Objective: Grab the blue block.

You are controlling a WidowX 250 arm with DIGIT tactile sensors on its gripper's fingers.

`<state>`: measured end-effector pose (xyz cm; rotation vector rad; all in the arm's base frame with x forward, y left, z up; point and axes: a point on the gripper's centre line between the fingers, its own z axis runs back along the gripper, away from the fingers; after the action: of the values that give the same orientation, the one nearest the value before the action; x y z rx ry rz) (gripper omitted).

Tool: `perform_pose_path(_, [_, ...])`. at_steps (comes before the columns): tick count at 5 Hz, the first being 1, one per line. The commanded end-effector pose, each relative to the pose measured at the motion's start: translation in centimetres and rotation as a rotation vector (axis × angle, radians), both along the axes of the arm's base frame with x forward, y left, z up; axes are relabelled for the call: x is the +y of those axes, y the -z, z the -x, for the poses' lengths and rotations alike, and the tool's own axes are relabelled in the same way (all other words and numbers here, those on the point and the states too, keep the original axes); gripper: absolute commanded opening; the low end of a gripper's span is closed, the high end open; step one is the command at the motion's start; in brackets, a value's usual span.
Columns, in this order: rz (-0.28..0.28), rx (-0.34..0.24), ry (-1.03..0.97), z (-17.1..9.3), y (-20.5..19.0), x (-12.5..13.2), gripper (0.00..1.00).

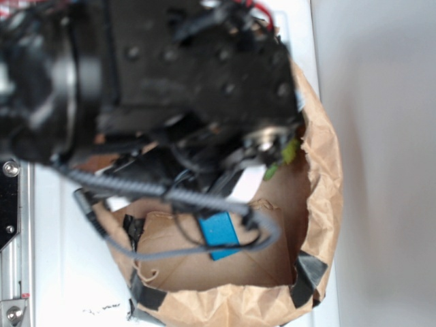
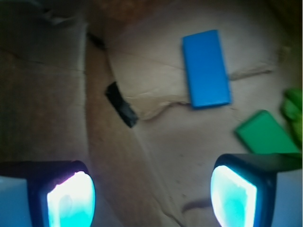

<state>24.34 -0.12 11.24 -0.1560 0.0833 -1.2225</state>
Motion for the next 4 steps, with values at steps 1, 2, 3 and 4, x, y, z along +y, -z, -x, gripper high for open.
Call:
perform_pose_path(1, [0.048,-0.060,0.038,0.64,-1.43,-2.53,1.00])
perform_pose_path(2, [0.046,-0.084,0.015,-0.20,-1.08,-2.64,1.00])
perform_pose_path(3, [0.046,-0.084,0.015,-0.20,-1.08,-2.64,1.00])
perform_pose_path(4, [0.046,-0.084,0.015,-0.20,-1.08,-2.64,1.00])
